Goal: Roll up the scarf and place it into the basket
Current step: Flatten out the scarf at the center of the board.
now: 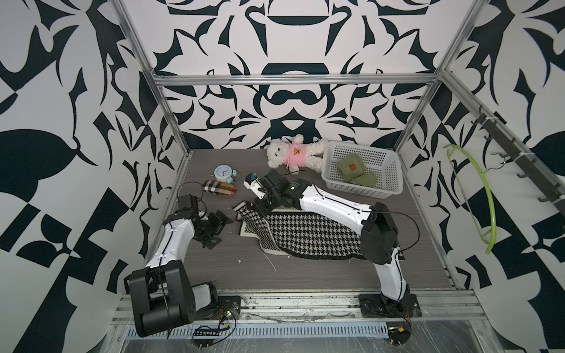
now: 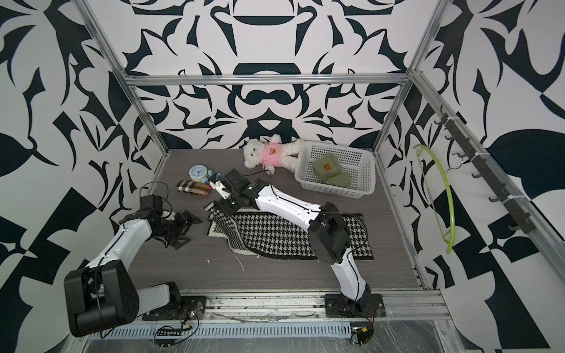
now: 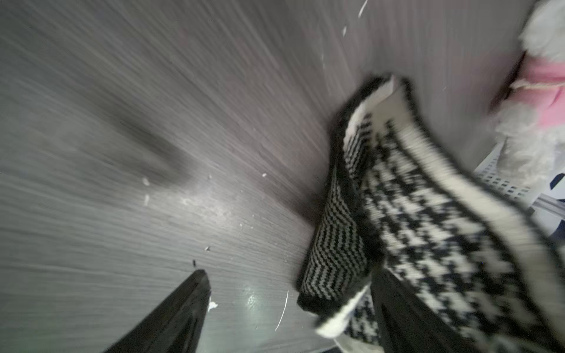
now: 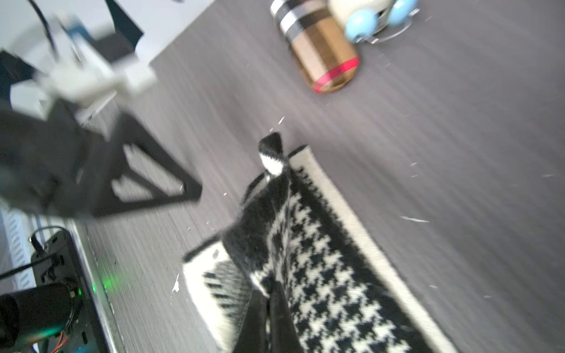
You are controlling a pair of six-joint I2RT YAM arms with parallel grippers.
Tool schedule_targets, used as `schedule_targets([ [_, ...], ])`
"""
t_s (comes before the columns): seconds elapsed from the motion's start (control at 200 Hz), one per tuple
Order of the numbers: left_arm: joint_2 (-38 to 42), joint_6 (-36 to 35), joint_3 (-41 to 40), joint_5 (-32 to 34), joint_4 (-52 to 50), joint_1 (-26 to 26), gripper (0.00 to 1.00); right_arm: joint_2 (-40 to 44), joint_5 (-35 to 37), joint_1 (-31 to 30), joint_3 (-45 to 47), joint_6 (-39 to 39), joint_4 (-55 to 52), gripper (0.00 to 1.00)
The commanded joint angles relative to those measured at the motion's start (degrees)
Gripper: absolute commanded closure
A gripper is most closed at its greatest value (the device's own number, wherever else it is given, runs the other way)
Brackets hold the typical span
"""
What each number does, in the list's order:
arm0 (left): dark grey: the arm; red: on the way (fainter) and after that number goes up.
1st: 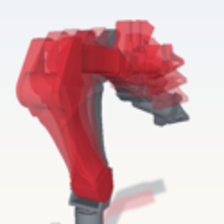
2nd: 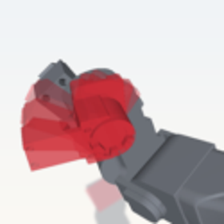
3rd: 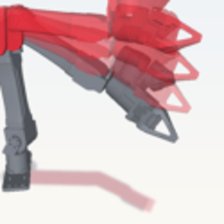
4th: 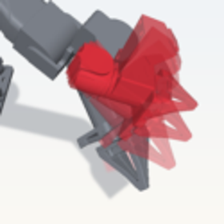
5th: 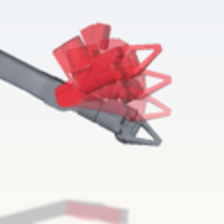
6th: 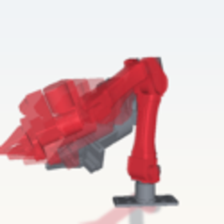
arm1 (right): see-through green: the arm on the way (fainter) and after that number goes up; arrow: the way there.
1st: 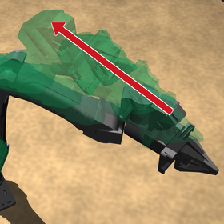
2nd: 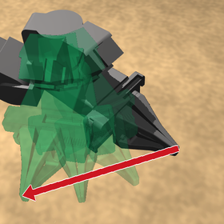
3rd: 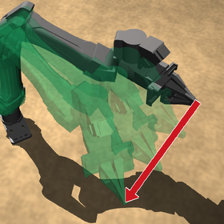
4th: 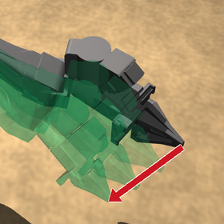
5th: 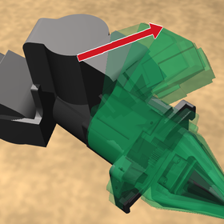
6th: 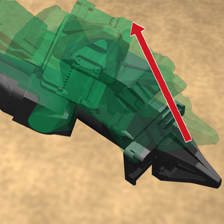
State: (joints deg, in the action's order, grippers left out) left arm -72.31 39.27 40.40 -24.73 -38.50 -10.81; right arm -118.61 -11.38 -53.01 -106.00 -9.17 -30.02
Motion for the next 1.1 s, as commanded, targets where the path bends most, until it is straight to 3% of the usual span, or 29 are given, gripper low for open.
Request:
schedule_targets([
  [0.0,-2.58,3.32,-2.77,-0.6,3.86,1.75,0.12,0.03,-2.84,0.2,3.01,-2.46,1.42,1.0],
  [0.305,-7.11,4.45,-1.93,0.97,2.85,7.42,0.12,-0.05,-2.31,1.68,6.29,-3.83,2.29,1.0],
  [0.475,-6.8,5.6,-2.67,-0.7,3.74,7.67,0.12,-0.98,-7.14,1.3,5.99,-3.93,3.19,1.0],
  [0.585,-0.29,5.8,-0.15,4.54,-0.57,4.77,0.11,-1.71,-10.58,-1.29,4.48,-2.52,2.98,1.0],
  [0.705,7.9,5.47,2.6,7.82,-6.06,-4.67,0.09,-3.03,-16.13,-5.28,1.54,-2.45,2.6,1.0],
  [0.78,9.63,4.42,5.92,10.43,-11.67,-9.27,0.08,-4.94,-19.24,-6.98,-1.53,-3.88,0.52,0.79],
  [0.84,9.12,3.39,7.98,12.51,-12.64,-9.73,0.08,-4.7,-20.16,-6.98,-0.75,-6.09,2.51,0.66],
  [0.9,8.42,3.36,7.94,10.11,-10.34,-9.76,0.08,-2.17,-17.62,-6.03,3.84,-7.74,5.99,0.55],
  [1.01,5.96,3.8,6.72,0.47,-4.03,-8.25,0.1,2.52,-13.35,-1.29,11.5,-10.67,8.19,0.53],
  [1.1,2.55,1.73,7.79,-2.93,-2.15,-2.21,0.12,7.56,-7.19,4.16,19.79,-14.05,7.96,0.54],
])
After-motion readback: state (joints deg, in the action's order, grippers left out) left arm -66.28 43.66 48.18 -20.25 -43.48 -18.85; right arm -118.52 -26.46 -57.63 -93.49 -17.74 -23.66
